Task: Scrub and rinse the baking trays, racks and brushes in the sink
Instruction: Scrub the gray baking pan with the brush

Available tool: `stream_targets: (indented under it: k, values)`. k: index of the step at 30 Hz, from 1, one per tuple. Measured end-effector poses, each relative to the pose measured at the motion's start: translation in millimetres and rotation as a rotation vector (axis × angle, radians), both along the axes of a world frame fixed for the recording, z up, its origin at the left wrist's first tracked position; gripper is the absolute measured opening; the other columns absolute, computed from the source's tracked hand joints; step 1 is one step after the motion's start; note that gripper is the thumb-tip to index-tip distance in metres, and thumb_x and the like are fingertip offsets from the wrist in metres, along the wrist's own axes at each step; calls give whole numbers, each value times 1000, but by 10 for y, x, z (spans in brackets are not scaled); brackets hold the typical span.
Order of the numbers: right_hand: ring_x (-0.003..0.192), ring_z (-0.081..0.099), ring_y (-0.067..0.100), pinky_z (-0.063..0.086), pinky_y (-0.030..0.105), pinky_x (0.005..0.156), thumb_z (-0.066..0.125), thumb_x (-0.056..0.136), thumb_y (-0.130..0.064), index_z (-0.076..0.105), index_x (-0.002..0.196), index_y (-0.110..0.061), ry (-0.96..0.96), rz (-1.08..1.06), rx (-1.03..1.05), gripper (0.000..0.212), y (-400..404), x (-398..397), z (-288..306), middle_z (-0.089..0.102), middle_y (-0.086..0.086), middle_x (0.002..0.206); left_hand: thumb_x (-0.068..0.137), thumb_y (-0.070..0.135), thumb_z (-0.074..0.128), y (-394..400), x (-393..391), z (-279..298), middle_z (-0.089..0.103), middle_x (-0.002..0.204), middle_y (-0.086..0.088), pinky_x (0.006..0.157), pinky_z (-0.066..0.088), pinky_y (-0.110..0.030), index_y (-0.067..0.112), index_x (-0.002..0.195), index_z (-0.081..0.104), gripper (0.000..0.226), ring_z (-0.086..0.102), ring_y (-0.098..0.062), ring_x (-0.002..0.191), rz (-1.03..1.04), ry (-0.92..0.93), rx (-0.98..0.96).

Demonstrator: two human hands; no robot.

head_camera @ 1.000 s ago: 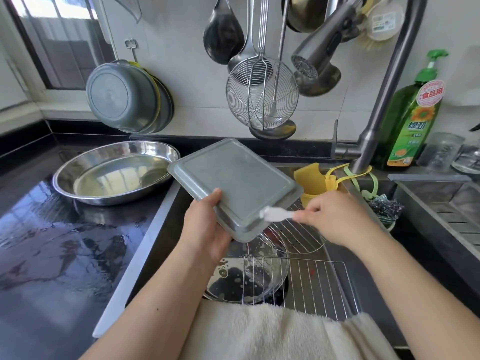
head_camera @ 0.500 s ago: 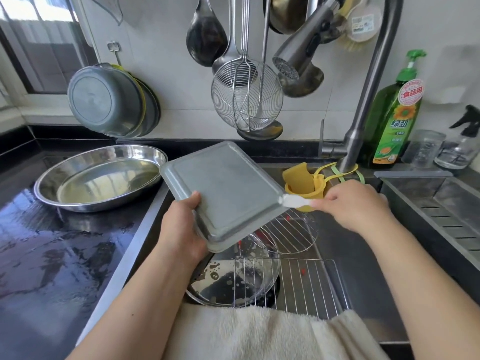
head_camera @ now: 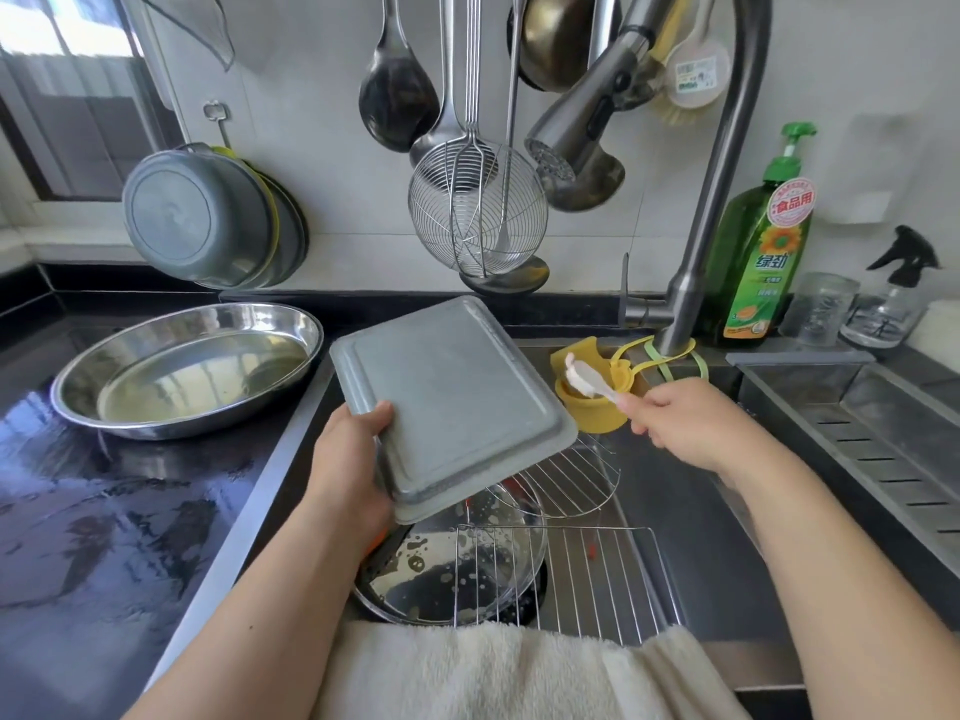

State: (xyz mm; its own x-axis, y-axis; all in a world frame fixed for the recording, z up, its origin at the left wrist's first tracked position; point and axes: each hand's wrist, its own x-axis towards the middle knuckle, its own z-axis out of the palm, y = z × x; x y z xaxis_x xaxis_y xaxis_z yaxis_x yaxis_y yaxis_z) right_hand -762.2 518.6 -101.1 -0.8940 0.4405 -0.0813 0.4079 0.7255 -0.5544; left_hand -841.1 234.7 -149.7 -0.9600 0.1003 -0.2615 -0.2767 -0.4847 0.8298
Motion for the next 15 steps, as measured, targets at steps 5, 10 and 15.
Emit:
stream_targets:
  k: [5,10,15]
  values:
    - [49,37,11,41,24,48,41,109,-38,59,93,-7,-232,125,-330,38,-139,95,48,47,2,66,102,10,58,31,-31,8,76,115,-6,90,60,-54,28,121,66,27,73,-31,106,123,113,-89]
    - [46,34,9,43,23,44,35,110,-39,50,93,-12,-332,90,-412,36,-344,61,-44,45,1,66,105,10,54,-5,-64,-34,75,119,-6,89,59,-52,27,120,65,25,73,-30,109,156,118,-11]
    - [50,41,16,39,28,47,32,110,-32,56,103,-10,-218,73,-209,33,-508,-83,-128,48,5,66,103,7,55,52,-5,-23,75,120,-10,91,59,-55,22,127,66,31,73,-33,109,28,159,-66]
